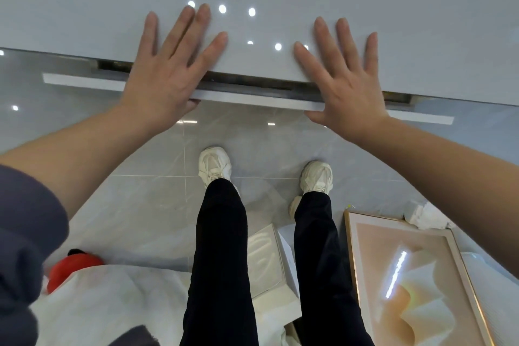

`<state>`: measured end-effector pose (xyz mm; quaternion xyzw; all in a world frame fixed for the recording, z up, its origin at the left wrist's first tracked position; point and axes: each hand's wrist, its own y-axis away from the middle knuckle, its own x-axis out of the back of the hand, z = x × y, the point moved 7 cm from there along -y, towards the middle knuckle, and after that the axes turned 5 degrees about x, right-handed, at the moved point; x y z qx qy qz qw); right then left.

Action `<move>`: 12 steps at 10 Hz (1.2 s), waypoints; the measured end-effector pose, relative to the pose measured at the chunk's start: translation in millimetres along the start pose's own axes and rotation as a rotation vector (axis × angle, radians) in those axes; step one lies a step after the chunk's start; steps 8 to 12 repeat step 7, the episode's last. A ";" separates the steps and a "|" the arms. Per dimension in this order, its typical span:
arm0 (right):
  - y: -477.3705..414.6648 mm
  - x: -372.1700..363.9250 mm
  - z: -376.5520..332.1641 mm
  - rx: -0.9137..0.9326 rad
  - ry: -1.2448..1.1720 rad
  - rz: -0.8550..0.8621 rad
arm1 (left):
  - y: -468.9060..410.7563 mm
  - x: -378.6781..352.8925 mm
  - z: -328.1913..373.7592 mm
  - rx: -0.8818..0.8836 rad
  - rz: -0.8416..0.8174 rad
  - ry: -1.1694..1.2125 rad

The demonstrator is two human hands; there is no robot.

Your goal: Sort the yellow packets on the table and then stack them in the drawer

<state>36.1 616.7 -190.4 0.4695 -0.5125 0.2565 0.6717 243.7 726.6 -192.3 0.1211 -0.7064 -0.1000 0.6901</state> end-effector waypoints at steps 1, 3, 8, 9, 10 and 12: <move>-17.6 3.8 15.2 -0.010 0.011 0.029 | -20.1 8.4 -7.4 0.007 0.037 0.028; -26.7 -0.5 19.6 -0.030 0.115 0.239 | -38.3 10.6 -9.2 0.034 0.131 -0.001; -15.0 80.8 12.4 -0.036 -0.964 0.170 | -43.8 5.9 -2.4 0.195 -0.466 -0.131; -15.0 80.8 12.4 -0.036 -0.964 0.170 | -43.8 5.9 -2.4 0.195 -0.466 -0.131; -15.0 80.8 12.4 -0.036 -0.964 0.170 | -43.8 5.9 -2.4 0.195 -0.466 -0.131; -15.0 80.8 12.4 -0.036 -0.964 0.170 | -43.8 5.9 -2.4 0.195 -0.466 -0.131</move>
